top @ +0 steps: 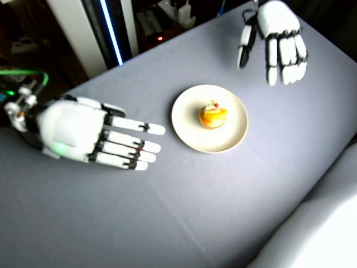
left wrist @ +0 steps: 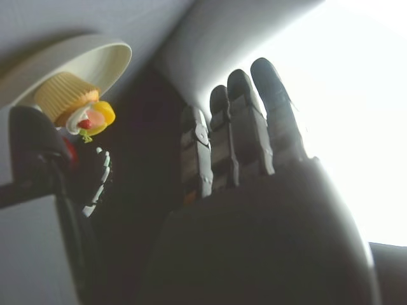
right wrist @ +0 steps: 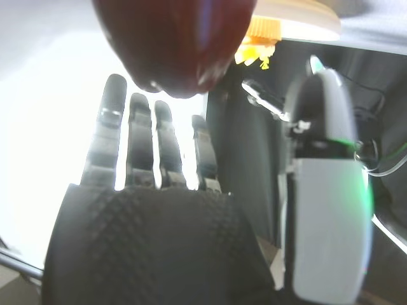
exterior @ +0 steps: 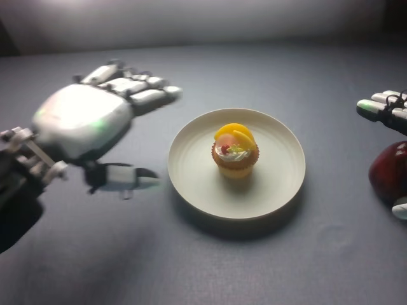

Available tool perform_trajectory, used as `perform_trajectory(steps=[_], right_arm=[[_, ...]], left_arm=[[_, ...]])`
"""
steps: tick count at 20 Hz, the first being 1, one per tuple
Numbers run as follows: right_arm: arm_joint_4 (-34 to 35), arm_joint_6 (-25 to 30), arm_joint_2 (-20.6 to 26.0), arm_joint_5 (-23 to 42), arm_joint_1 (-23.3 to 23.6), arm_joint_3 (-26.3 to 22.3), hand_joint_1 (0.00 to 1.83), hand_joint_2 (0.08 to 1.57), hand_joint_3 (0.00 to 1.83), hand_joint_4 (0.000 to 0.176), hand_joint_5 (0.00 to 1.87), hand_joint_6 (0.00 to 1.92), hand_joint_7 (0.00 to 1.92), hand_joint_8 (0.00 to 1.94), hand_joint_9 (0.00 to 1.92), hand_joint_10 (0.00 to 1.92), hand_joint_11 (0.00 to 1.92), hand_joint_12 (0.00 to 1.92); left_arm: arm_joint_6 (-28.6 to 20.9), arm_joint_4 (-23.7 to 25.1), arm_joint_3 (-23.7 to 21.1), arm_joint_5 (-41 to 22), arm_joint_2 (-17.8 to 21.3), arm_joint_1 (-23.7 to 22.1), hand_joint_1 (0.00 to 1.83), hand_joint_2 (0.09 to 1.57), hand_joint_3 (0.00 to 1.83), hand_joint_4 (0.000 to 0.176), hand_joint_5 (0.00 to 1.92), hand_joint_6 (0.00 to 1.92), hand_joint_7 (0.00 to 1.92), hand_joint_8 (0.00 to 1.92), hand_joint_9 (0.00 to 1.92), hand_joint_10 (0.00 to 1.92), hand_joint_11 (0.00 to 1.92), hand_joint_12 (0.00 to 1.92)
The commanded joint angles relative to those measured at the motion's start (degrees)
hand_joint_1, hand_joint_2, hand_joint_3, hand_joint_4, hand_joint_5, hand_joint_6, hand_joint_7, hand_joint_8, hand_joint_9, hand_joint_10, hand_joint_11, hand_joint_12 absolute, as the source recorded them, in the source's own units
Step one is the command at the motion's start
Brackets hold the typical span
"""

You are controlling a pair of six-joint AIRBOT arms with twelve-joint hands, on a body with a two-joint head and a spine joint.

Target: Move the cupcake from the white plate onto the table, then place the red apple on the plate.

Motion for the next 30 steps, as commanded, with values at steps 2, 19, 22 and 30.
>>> perform_trajectory(steps=[2,19,22,30], right_arm=[[1.4,0.45,0.15,7.26,0.57,0.15,0.75,0.87,0.0,0.176,0.0,0.0,0.0,0.0,0.0,0.0,0.0,0.02],[1.59,0.45,2.06,14.1,0.71,-1.97,0.78,0.82,0.0,0.176,0.0,0.0,0.0,0.0,0.0,0.0,0.0,0.0],[1.61,0.45,2.06,14.09,0.71,-1.98,0.79,0.83,0.01,0.176,0.0,0.0,0.0,0.0,0.0,0.0,0.0,0.0],[2.5,0.46,2.06,14.09,0.69,-2.19,0.8,0.84,0.0,0.176,0.0,0.0,0.0,0.0,0.0,0.0,0.0,0.0]], left_arm=[[-0.22,1.83,1.11,-3.84,-0.66,-2.19,0.85,0.9,0.0,0.158,0.27,0.0,0.21,0.0,0.16,0.01,0.0,0.55],[-4.37,5.09,14.02,10.5,-15.5,-10.27,0.83,0.86,0.0,0.133,0.42,0.0,0.44,0.02,0.48,0.01,0.02,1.24],[-4.37,5.09,15.28,12.04,-16.92,-10.56,0.92,0.97,0.0,0.067,0.67,0.02,0.72,0.06,0.67,0.09,0.08,1.36],[-7.03,5.01,17.11,12.47,-19.11,-10.62,1.21,1.13,0.0,0.008,0.99,0.93,0.91,1.16,0.6,1.1,0.26,1.61]])
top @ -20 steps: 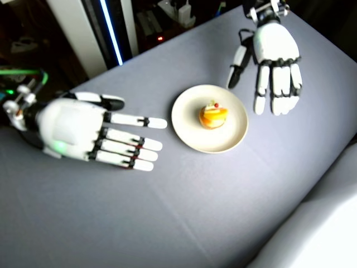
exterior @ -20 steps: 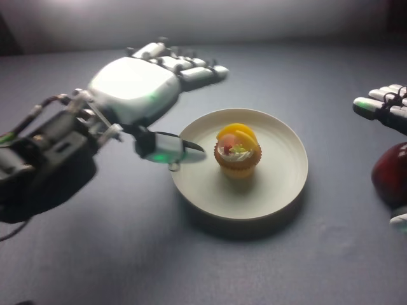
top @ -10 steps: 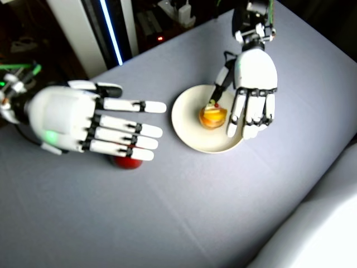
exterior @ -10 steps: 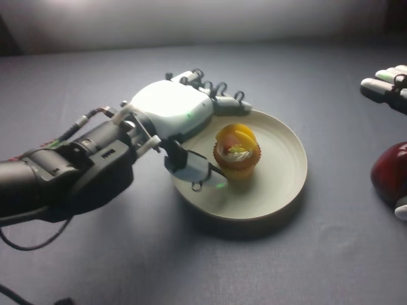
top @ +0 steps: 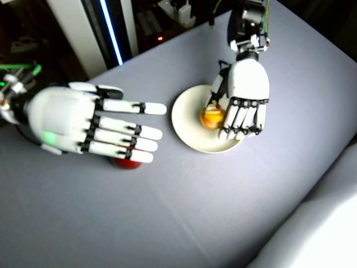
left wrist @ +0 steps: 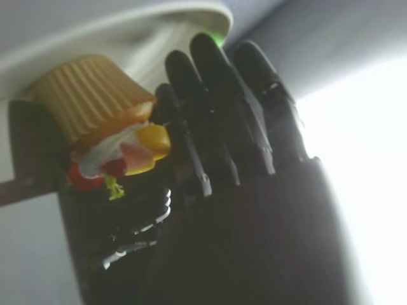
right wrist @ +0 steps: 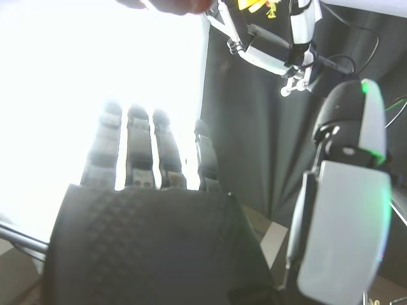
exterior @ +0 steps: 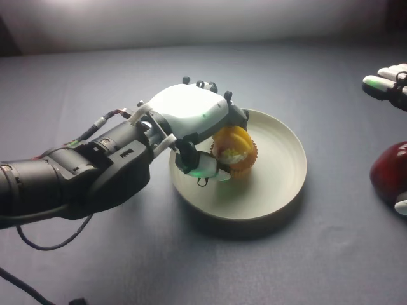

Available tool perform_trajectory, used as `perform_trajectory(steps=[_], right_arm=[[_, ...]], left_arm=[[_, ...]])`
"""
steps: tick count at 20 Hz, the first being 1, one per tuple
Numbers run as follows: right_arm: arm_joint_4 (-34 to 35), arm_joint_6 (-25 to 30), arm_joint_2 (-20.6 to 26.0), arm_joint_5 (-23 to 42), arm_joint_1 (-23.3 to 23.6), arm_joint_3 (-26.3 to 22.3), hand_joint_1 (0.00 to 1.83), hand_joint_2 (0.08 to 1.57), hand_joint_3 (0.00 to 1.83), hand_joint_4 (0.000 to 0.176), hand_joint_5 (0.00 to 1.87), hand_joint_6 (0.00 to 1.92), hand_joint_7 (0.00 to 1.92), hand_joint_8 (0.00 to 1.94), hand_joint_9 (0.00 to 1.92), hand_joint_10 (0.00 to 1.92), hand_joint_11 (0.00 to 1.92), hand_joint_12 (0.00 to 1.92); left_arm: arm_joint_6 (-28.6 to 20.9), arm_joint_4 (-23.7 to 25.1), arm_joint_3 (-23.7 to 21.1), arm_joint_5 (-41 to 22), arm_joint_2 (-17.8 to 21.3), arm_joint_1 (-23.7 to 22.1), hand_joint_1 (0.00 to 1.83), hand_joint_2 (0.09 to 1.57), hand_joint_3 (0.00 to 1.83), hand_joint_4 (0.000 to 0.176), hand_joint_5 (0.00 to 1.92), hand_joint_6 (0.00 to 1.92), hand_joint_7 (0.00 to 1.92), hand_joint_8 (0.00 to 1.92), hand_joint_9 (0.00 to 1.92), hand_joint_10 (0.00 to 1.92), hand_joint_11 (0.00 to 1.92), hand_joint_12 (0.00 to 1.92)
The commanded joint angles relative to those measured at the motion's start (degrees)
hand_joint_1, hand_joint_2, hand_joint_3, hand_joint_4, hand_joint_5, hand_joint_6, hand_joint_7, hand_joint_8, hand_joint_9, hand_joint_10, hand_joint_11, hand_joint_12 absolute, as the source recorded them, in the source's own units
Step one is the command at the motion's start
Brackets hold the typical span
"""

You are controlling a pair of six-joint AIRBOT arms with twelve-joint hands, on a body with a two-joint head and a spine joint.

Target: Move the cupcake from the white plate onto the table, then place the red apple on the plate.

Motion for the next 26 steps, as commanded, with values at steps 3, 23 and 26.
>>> perform_trajectory(steps=[3,23,26], right_arm=[[1.55,0.58,0.24,7.23,0.58,-0.22,0.77,0.86,0.01,0.176,0.0,0.0,0.0,0.0,0.0,0.0,0.0,0.0],[2.55,0.95,2.74,6.64,-1.21,-2.71,0.86,0.87,0.0,0.176,0.0,0.0,0.0,0.0,0.0,0.0,0.0,0.0],[2.54,0.95,2.76,6.34,-1.73,-2.55,0.87,0.86,0.0,0.176,0.0,0.0,0.0,0.0,0.0,0.0,0.0,0.0]], left_arm=[[-1.26,0.71,0.34,-6.57,0.31,-0.49,1.26,1.08,0.0,0.0,1.18,0.5,0.97,1.2,0.63,1.13,0.25,1.59],[2.66,-8.86,-21.52,-26.7,28.55,18.4,1.26,1.07,0.0,0.0,1.2,0.48,0.98,1.15,0.77,1.17,0.54,1.62],[4.53,-11.33,-21.99,-25.02,28.51,20.64,1.24,0.96,0.0,0.0,0.77,0.09,0.84,0.1,0.79,0.2,0.38,0.81]])
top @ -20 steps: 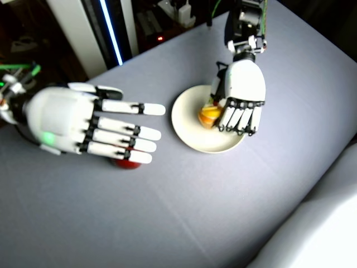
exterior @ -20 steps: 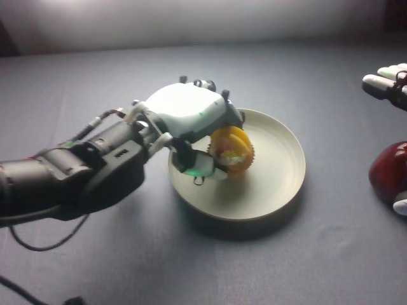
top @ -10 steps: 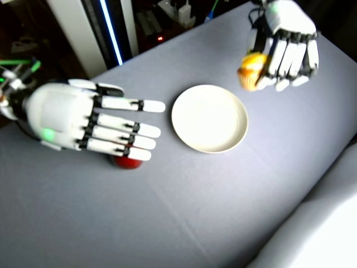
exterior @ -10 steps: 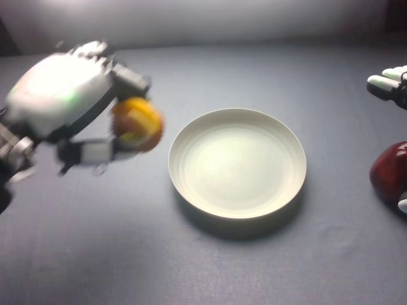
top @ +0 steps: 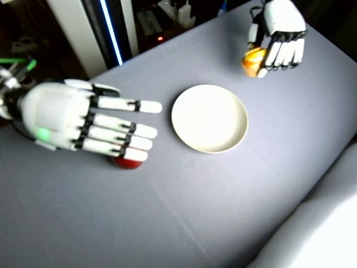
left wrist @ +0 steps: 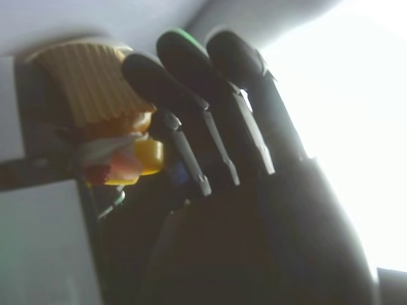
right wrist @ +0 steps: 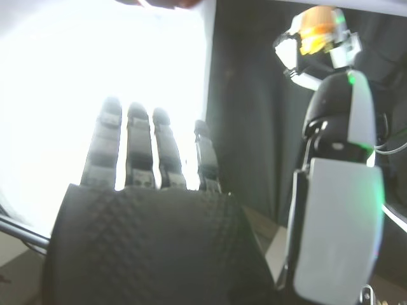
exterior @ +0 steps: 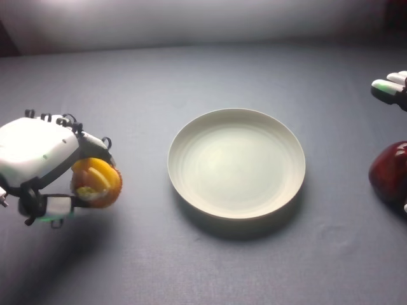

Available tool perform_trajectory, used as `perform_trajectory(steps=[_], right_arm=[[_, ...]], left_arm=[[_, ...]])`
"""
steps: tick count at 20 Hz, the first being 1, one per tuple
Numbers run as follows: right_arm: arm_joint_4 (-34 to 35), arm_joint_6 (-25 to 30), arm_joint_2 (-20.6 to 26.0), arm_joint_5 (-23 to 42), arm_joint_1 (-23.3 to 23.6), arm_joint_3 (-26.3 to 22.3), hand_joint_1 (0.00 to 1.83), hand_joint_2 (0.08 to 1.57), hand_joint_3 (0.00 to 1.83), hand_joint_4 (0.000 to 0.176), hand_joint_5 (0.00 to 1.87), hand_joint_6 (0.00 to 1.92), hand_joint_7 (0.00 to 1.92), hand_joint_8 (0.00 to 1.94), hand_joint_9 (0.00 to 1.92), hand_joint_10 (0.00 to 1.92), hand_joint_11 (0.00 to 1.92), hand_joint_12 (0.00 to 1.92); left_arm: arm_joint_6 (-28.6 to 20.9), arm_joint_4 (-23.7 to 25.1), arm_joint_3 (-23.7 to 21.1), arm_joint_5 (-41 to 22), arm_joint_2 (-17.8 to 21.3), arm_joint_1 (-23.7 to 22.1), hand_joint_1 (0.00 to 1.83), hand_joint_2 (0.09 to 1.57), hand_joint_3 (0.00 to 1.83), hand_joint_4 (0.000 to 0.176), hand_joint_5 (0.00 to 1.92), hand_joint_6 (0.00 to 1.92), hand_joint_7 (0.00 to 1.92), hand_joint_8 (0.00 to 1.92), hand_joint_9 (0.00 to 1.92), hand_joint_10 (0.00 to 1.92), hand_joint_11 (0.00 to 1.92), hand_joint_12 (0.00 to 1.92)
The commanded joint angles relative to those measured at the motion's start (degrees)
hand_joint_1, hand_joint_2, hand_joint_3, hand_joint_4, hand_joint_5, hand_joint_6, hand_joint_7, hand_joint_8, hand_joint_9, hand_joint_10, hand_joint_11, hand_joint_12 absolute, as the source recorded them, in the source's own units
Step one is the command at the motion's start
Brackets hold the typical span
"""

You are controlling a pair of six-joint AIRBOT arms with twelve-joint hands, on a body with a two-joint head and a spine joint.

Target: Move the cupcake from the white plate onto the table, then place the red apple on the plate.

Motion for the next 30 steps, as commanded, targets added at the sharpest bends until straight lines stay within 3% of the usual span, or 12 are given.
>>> perform_trajectory(steps=[1,3,5,11,15,17,22,26,27,28,29,30], right_arm=[[1.38,0.63,0.41,7.01,-0.05,0.27,0.85,0.87,0.0,0.176,0.0,0.0,0.0,0.0,0.0,0.0,0.0,0.0],[1.38,0.64,0.55,6.65,-0.11,0.29,0.85,0.88,0.01,0.176,0.0,0.0,0.0,0.0,0.0,0.0,0.0,0.0],[1.37,0.79,0.94,5.36,-0.12,0.57,0.84,0.87,0.0,0.176,0.0,0.0,0.0,0.0,0.0,0.0,0.0,0.0],[-1.54,1.65,2.78,-2.61,0.19,2.6,0.88,0.84,0.0,0.176,0.0,0.0,0.0,0.0,0.0,0.0,0.0,0.0],[-4.15,1.65,3.08,-8.36,1.99,4.0,0.81,0.8,0.0,0.176,0.0,0.0,0.0,0.0,0.0,0.0,0.01,0.01],[-4.63,1.65,2.83,-9.87,2.24,4.44,0.82,0.77,0.04,0.176,0.0,0.0,0.0,0.0,0.13,0.0,0.01,0.8],[-7.58,1.65,0.69,-14.32,5.22,6.22,0.96,0.79,0.0,0.176,0.07,0.0,0.15,0.0,0.42,0.02,0.3,0.98],[-12.1,1.65,-1.99,-20.21,10.36,8.69,1.16,0.92,0.0,0.0,0.62,0.01,0.62,0.01,0.89,0.1,0.71,0.89],[-12.5,1.65,-2.12,-20.65,10.77,8.86,1.26,0.94,0.0,0.0,0.85,0.03,0.86,0.04,1.06,0.16,0.81,1.05],[-12.9,1.65,-2.2,-21.08,11.27,9.01,1.26,1.02,0.0,0.007,1.09,0.55,1.09,0.57,1.14,0.18,0.8,1.12],[-13.46,1.65,-2.34,-21.88,12.09,9.32,1.36,1.09,0.0,0.0,1.07,0.76,1.03,0.82,0.97,1.02,0.79,1.29],[-13.73,1.65,-2.44,-22.43,12.6,9.61,1.47,1.12,0.0,0.0,1.0,0.86,0.86,1.08,0.9,1.21,0.76,1.49]], left_arm=[[0.88,-0.57,-0.01,-6.48,0.43,-0.01,1.15,0.94,0.0,0.0,0.54,0.02,0.63,0.02,0.68,0.04,0.34,0.6],[1.13,-1.65,-0.09,-6.27,0.33,0.82,0.97,0.92,0.0,0.107,0.26,0.0,0.42,0.0,0.48,0.0,0.24,0.59],[1.24,-2.19,-0.15,-6.29,0.37,1.28,0.9,0.89,0.0,0.169,0.08,0.0,0.33,0.0,0.44,0.0,0.15,0.82],[3.86,-2.45,-2.47,-8.71,1.85,1.48,0.82,0.85,0.0,0.176,0.0,0.0,0.13,0.0,0.4,0.0,0.01,1.32],[3.85,-1.42,-3.7,-11.3,2.29,1.49,0.87,0.86,0.0,0.176,0.0,0.0,0.16,0.01,0.38,0.01,0.0,1.22],[3.8,-0.57,-4.55,-12.89,2.55,1.52,0.91,0.87,0.0,0.176,0.0,0.0,0.13,0.0,0.28,0.01,0.0,1.01],[3.4,1.5,-7.84,-19.75,4.63,2.65,0.89,0.89,0.0,0.176,0.0,0.0,0.11,0.01,0.21,0.0,0.0,0.84],[2.55,2.58,-9.08,-22.17,5.33,3.32,0.87,0.87,0.0,0.176,0.0,0.0,0.14,0.0,0.25,0.0,0.0,0.94],[2.52,2.58,-9.08,-22.06,5.28,3.32,0.88,0.88,0.0,0.176,0.0,0.0,0.12,0.0,0.25,0.0,0.0,0.97],[2.5,2.57,-9.07,-21.91,5.22,3.33,0.87,0.89,0.0,0.176,0.01,0.0,0.12,0.0,0.26,0.0,0.0,1.02],[2.33,2.53,-9.07,-21.74,5.1,3.33,0.87,0.89,0.0,0.176,0.01,0.0,0.12,0.0,0.26,0.0,0.0,1.07],[2.06,2.49,-9.04,-21.6,5.02,3.34,0.88,0.89,0.0,0.176,0.0,0.0,0.12,0.0,0.27,0.0,0.0,1.1]])
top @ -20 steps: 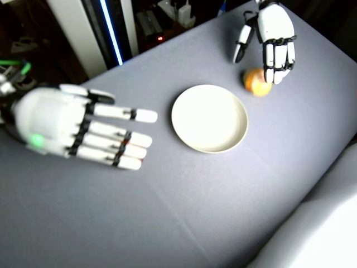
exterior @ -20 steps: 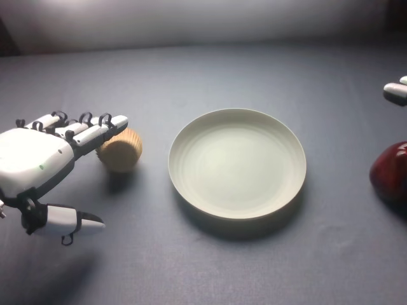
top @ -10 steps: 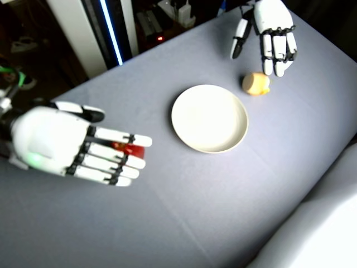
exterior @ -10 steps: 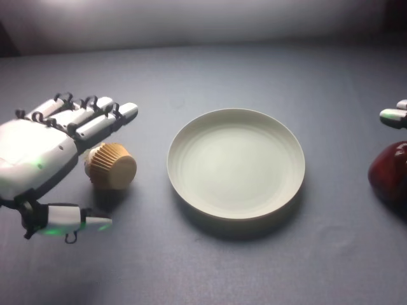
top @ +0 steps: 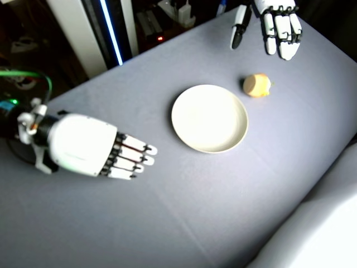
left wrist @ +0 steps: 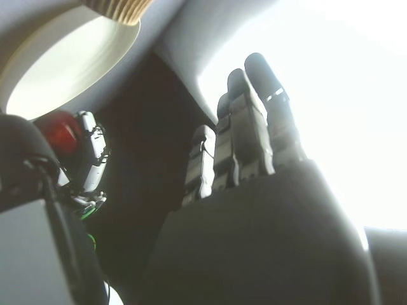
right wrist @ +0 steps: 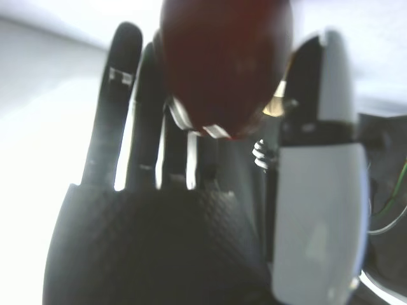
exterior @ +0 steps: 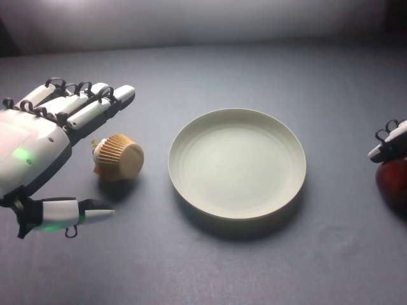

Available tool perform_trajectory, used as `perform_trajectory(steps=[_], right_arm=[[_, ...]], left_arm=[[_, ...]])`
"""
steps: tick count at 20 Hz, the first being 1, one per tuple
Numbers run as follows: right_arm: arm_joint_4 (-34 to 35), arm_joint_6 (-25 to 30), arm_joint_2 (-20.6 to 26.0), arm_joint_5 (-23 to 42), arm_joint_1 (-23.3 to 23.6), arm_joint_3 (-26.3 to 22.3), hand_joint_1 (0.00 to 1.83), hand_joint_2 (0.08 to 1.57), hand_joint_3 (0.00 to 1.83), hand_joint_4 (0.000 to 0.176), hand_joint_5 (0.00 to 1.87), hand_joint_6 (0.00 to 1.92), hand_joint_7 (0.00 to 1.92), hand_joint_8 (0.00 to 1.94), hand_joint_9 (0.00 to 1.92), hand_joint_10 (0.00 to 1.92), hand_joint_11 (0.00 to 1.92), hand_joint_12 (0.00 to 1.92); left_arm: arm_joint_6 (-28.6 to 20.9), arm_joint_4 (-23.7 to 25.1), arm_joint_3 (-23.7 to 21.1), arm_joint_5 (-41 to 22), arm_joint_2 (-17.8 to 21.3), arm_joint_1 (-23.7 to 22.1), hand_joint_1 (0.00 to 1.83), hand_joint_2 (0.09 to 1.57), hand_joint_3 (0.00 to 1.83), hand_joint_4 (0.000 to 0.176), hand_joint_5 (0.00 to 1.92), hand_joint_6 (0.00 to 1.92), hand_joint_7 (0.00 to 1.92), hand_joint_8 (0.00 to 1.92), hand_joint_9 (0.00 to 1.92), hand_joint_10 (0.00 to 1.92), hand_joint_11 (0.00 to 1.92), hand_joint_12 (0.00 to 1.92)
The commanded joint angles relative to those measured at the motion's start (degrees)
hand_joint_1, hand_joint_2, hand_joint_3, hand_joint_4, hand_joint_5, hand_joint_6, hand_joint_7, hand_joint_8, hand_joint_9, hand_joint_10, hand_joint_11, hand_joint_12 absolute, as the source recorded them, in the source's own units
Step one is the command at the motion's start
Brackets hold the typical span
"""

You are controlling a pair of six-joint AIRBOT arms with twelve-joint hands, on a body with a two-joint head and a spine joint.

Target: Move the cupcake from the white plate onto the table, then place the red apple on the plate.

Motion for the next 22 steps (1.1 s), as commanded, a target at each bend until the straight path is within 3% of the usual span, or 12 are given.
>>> perform_trajectory(steps=[1,5,7,11,13,14,15,16,18,20,21,22], right_arm=[[1.68,0.1,0.04,4.05,0.77,0.48,1.39,1.16,0.0,0.0,0.95,0.96,0.77,1.24,0.86,1.35,0.84,1.44],[-0.14,0.1,0.05,4.98,5.24,0.85,1.35,1.22,0.0,0.0,0.91,0.82,0.67,1.56,0.71,1.65,0.81,1.69],[-2.97,0.1,-1.05,7.38,10.01,0.48,1.36,1.16,0.0,0.0,0.94,0.91,0.83,1.23,0.82,1.41,0.73,1.54],[-9.52,0.21,-6.28,8.37,20.36,1.83,1.25,1.1,0.0,0.0,1.11,0.63,0.95,1.21,0.86,1.02,0.67,1.41],[-11.41,0.95,-9.73,7.84,23.8,3.68,1.37,1.09,0.0,0.0,1.11,0.68,1.03,0.93,0.91,1.22,0.69,1.35],[-11.98,1.54,-11.78,7.24,24.79,4.65,1.28,1.07,0.0,0.0,1.16,0.6,1.04,0.99,0.97,1.0,0.79,1.35],[-12.48,2.27,-13.62,6.31,25.34,5.69,1.37,1.07,0.0,0.0,1.09,0.64,1.05,0.9,1.0,1.11,0.83,1.36],[-13.27,3.5,-16.09,4.95,25.56,7.08,1.39,1.05,0.0,0.0,1.2,0.48,1.08,0.92,0.97,1.13,0.56,1.44],[-14.64,5.41,-19.43,2.21,25.56,9.34,1.39,1.07,0.0,0.0,1.14,0.55,1.05,0.97,0.94,1.17,0.65,1.46],[-16.09,7.58,-22.52,-0.56,25.54,11.37,1.39,1.06,0.0,0.0,1.07,0.74,1.17,0.69,0.93,1.16,0.57,1.34],[-16.12,7.74,-23.71,-1.61,25.53,11.97,1.39,1.07,0.0,0.0,1.02,0.79,1.22,0.69,0.88,1.11,0.17,1.32],[-16.54,7.94,-24.51,-2.75,25.43,12.49,1.39,1.08,0.0,0.0,0.99,0.75,1.19,0.71,0.9,1.18,0.23,1.4]], left_arm=[[-0.22,0.61,0.11,-6.73,0.1,-0.17,0.9,0.89,0.0,0.176,0.01,0.0,0.13,0.0,0.28,0.01,0.0,1.11],[-0.9,0.61,0.09,-7.19,0.06,0.13,0.86,0.9,0.0,0.176,0.02,0.0,0.14,0.0,0.26,0.0,0.0,1.04],[-1.4,0.61,0.06,-7.66,0.03,0.34,0.84,0.89,0.0,0.176,0.02,0.0,0.14,0.0,0.28,0.0,0.0,1.04],[-2.0,0.83,-0.37,-9.17,0.23,0.88,0.79,0.88,0.0,0.176,0.0,0.0,0.12,0.0,0.25,0.0,0.0,0.94],[-2.03,1.17,-0.73,-10.0,0.33,0.99,0.75,0.88,0.0,0.176,0.0,0.0,0.04,0.0,0.18,0.0,0.0,0.78],[-2.05,1.43,-0.89,-10.32,0.35,1.01,0.73,0.87,0.0,0.176,0.0,0.0,0.01,0.0,0.11,0.01,0.0,0.6],[-2.06,1.69,-1.01,-10.62,0.36,1.01,0.72,0.87,0.0,0.176,0.0,0.0,0.0,0.0,0.04,0.02,0.0,0.43],[-2.08,1.91,-1.1,-10.91,0.36,0.99,0.71,0.86,0.0,0.176,0.0,0.0,0.0,0.0,0.04,0.02,0.0,0.39],[-2.08,2.18,-1.24,-11.32,0.4,0.97,0.69,0.85,0.0,0.176,0.0,0.0,0.0,0.0,0.05,0.02,0.0,0.38],[-2.08,2.33,-1.23,-11.21,0.37,0.83,0.7,0.84,0.0,0.176,0.0,0.0,0.0,0.0,0.05,0.01,0.0,0.42],[-2.09,2.37,-1.22,-11.08,0.35,0.79,0.7,0.84,0.0,0.176,0.0,0.0,0.0,0.0,0.07,0.01,0.0,0.46],[-2.16,2.37,-1.21,-11.01,0.3,0.77,0.71,0.85,0.0,0.176,0.0,0.0,0.0,0.0,0.07,0.01,0.0,0.46]])
